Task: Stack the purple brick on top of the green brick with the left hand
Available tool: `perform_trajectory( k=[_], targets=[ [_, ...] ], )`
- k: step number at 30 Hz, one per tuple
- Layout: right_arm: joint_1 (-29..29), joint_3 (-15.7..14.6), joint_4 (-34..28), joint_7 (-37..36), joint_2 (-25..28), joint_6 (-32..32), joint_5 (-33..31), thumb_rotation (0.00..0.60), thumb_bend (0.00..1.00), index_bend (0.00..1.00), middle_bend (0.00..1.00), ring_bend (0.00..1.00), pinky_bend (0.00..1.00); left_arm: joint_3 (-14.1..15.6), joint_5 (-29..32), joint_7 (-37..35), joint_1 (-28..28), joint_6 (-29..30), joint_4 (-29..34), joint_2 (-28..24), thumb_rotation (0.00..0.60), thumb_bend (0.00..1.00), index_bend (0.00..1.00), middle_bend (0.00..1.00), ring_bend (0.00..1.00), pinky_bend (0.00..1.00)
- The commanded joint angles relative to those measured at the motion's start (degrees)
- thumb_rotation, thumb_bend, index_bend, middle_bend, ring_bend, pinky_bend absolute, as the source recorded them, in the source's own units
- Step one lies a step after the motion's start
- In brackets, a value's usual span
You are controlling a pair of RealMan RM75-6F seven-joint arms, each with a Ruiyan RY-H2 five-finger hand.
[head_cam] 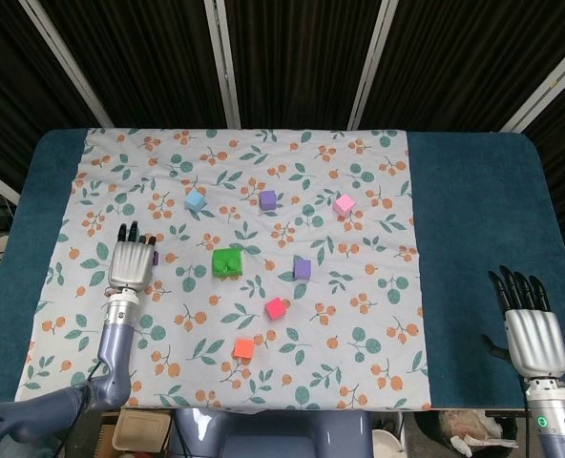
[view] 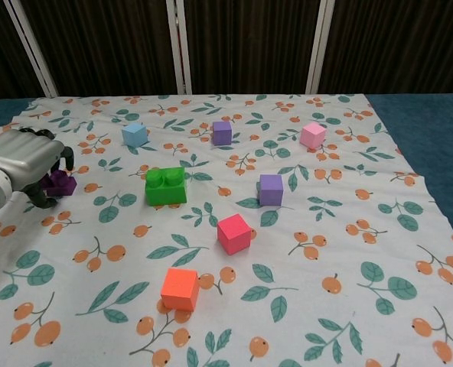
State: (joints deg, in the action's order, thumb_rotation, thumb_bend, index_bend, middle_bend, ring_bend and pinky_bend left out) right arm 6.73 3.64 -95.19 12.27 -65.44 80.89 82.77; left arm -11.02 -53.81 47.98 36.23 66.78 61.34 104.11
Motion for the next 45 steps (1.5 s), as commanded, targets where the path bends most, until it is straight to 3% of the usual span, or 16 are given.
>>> perform_trajectory(
  k=[1, 45],
  targets=[
    [0.0, 0.0, -0.2, 0.3, 0.0, 0.0, 0.0, 0.600, 0.19, 0.00, 0.00, 0.00, 0.00, 0.0, 0.0, 0.5, -0.2, 0.4, -0.5, 0.3, 0.600, 0.29, 0.31, 0.38, 0.08, 0.12],
    [-0.2, -0.2, -0.2, 1.4, -0.6, 0.4, -0.3, 0.600, 0.19, 0.00, 0.00, 0.00, 0.00, -0.6, -3.9, 0.4, -0.5, 1.8, -5.2, 4.9, 0.600, 0.38, 0.42, 0.49, 0.15, 0.13]
  ],
)
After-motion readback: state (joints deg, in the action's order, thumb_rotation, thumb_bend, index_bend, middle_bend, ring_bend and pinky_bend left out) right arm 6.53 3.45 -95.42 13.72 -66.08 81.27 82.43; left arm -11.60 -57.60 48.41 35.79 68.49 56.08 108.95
